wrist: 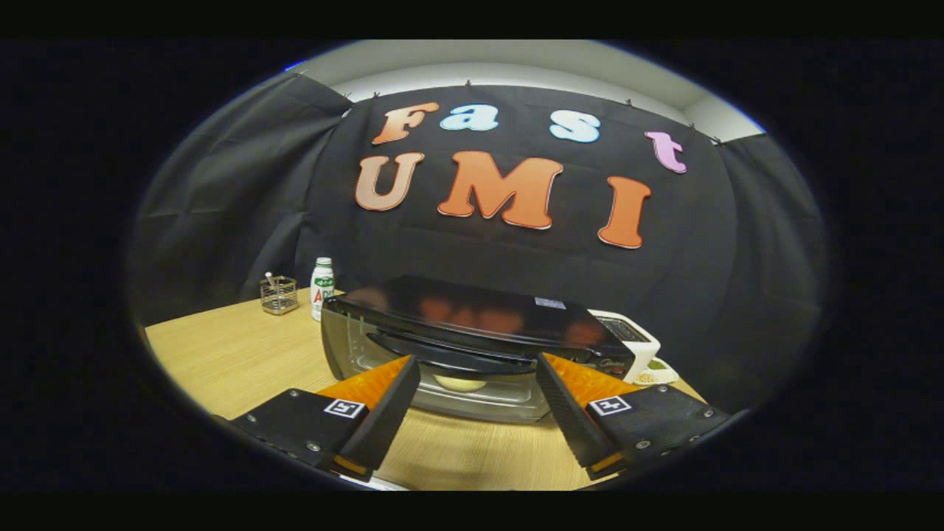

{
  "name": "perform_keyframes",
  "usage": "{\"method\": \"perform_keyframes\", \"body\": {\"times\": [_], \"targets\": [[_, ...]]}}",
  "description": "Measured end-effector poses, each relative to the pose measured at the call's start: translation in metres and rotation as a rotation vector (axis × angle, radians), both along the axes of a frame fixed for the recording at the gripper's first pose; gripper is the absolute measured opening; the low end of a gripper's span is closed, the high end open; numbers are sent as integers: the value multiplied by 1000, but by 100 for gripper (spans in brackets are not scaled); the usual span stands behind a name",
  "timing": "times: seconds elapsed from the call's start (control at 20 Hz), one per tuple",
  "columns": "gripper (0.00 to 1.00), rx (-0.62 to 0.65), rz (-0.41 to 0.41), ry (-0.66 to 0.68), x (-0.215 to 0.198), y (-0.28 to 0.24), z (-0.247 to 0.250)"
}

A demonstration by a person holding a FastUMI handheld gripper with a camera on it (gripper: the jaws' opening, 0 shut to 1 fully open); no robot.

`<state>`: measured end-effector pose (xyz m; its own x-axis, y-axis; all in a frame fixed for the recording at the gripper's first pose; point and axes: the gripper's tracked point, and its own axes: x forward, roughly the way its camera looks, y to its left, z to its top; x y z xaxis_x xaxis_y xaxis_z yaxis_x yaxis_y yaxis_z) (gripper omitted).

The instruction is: Open the toaster oven, put the food inside, and close the toaster oven door.

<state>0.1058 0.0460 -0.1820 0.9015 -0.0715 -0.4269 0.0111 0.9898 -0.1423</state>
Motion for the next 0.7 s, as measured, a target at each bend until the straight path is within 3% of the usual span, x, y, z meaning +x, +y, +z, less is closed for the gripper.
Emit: {"method": "perform_keyframes", "body": {"times": [0.35,0.7], "targets": [[92,120,-30,-2,24,1,-7],[92,163,-4,-149,-3,-1,70]]}}
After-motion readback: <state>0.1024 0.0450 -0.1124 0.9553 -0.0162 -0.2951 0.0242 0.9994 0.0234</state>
